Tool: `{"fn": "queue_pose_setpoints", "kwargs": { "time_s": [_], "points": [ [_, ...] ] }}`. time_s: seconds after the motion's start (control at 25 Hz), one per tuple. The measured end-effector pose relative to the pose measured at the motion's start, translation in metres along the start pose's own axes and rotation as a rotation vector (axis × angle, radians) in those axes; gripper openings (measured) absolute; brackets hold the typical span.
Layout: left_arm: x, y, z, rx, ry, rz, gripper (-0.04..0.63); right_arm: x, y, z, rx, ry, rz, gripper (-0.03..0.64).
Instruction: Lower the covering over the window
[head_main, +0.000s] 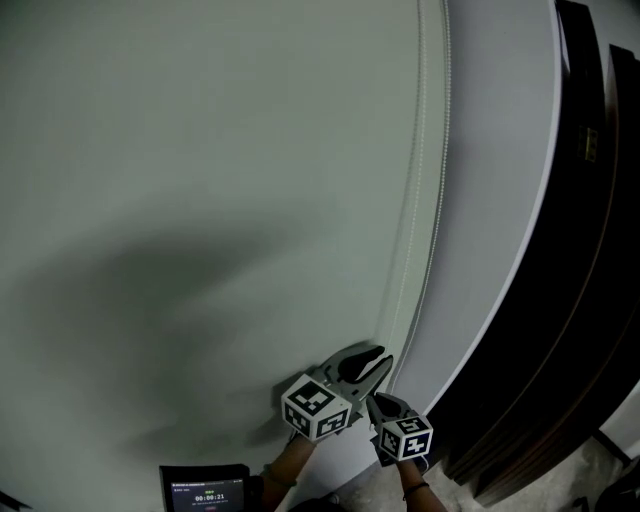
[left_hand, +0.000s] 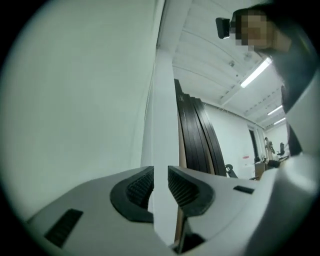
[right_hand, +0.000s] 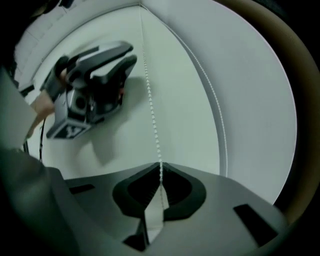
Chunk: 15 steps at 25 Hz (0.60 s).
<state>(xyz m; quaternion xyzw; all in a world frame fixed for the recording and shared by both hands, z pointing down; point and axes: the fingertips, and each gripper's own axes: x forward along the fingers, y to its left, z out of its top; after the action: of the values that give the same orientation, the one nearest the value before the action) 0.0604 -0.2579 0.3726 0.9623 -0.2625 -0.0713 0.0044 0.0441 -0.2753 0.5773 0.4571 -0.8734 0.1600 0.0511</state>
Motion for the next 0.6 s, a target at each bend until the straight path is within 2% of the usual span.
{"fn": "queue_pose_setpoints", "kwargs": {
  "time_s": [0.2, 0.28, 0.44, 0.52, 0.6],
  "points": [
    [0.02, 0.008, 0.048, 0.082, -0.065, -0.029, 0.07, 0.007, 0.011, -0.005, 0.017, -0.009, 0.013, 0.02],
    [0.022, 0.013, 0.049, 0.091, -0.057, -0.015, 0.0, 0.005, 0.013, -0.005, 0.014, -0.007, 0.015, 0.02],
    [0.018, 0.02, 0.038, 0.141, -0.029, 0.043, 0.0, 0.002, 0.011, -0.006, 0.027, -0.013, 0.014, 0.02],
    [0.013, 0.018, 0.047, 0.139, -0.083, 0.058, 0.002, 0.003, 0.009, -0.007, 0.028, -0.015, 0.016, 0.02],
    [0.015, 0.017, 0.061, 0.112, -0.133, 0.048, 0.072, 0.004, 0.008, -0.007, 0.022, -0.015, 0.026, 0.02]
  ]
}}
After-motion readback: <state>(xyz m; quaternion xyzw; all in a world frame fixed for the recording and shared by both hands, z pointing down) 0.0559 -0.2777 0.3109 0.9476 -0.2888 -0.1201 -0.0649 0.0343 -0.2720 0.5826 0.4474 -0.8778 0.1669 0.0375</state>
